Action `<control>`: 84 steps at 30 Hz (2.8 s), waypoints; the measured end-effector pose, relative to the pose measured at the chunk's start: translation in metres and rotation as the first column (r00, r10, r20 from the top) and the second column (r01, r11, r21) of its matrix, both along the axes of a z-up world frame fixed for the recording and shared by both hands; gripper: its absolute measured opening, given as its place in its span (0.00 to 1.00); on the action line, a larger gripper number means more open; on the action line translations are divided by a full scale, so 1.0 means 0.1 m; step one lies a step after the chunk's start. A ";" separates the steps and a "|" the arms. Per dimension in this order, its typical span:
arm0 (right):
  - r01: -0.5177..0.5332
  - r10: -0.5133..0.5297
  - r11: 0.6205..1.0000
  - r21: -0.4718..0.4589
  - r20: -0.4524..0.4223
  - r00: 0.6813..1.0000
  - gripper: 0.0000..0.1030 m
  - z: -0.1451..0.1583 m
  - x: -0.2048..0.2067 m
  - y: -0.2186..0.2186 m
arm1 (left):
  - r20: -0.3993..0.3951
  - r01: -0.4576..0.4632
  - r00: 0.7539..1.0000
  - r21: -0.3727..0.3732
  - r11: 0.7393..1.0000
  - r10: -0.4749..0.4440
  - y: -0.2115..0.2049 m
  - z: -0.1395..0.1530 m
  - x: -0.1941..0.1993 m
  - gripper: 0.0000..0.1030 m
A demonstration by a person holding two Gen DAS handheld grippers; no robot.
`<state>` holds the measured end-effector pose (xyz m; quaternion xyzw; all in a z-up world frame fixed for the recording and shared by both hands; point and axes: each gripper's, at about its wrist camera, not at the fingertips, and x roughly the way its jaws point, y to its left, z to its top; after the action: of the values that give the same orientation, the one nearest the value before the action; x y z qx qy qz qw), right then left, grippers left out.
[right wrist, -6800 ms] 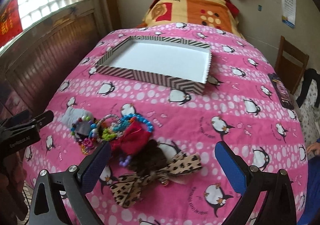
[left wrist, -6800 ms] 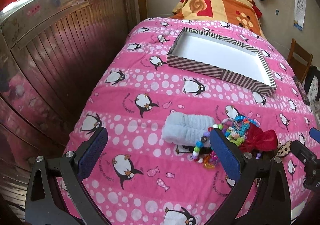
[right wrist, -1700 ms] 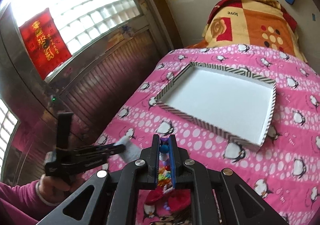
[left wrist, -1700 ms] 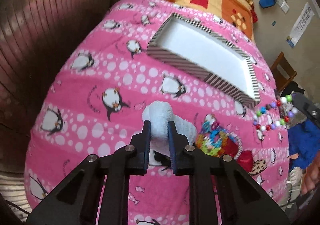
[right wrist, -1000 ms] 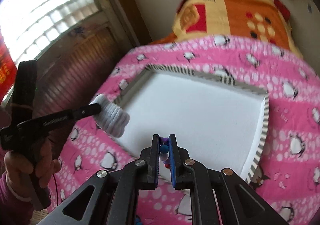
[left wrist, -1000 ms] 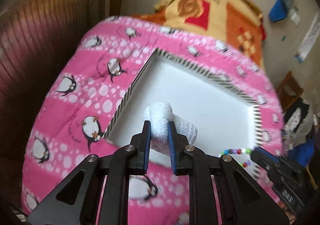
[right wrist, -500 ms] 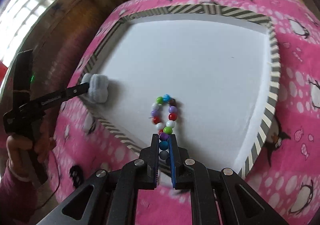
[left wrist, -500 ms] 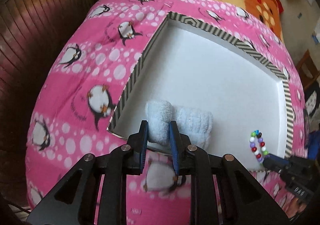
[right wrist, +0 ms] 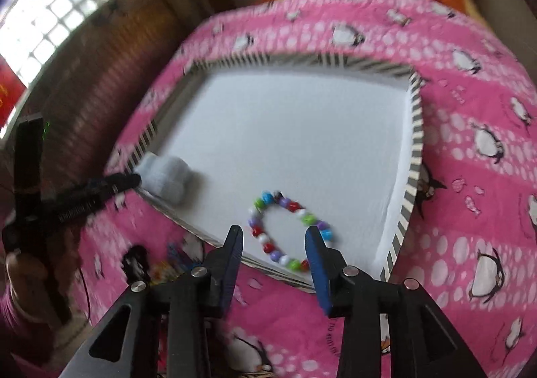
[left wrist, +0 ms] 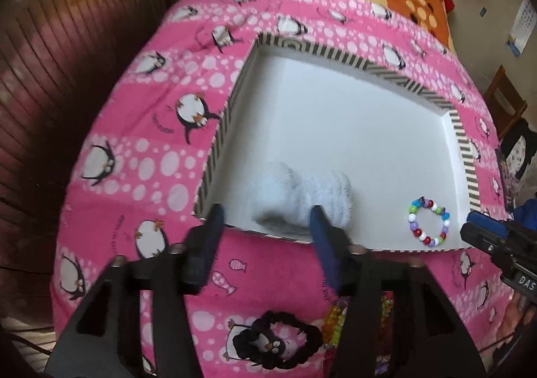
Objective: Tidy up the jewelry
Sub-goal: 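Carry scrunchie and bracelet into the box and open both tools, then withdraw both tools from the box back to the jewelry pile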
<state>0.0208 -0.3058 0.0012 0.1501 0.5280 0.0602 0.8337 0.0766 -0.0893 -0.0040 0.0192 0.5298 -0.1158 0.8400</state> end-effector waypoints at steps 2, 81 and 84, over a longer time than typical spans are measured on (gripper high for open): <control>0.025 -0.023 0.999 -0.036 0.047 0.999 0.36 0.13 -0.08 0.05 | 0.028 -0.007 1.000 0.004 1.000 0.007 0.02 0.06 -0.04 0.59; 0.018 -0.018 1.000 0.002 0.007 1.000 0.78 0.47 -0.96 0.93 | -0.069 -0.006 0.998 0.006 1.000 0.006 0.68 -0.28 -1.02 0.61; 0.031 -0.031 1.000 -0.001 -0.004 1.000 0.70 0.31 -0.91 0.92 | -0.064 0.002 0.998 0.017 1.000 -0.001 0.64 -0.33 -1.00 0.61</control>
<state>-0.0705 -0.2138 0.0321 0.1580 0.5275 0.0467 0.8335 -0.0234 -0.0249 -0.0368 0.0231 0.5575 -0.1123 0.8222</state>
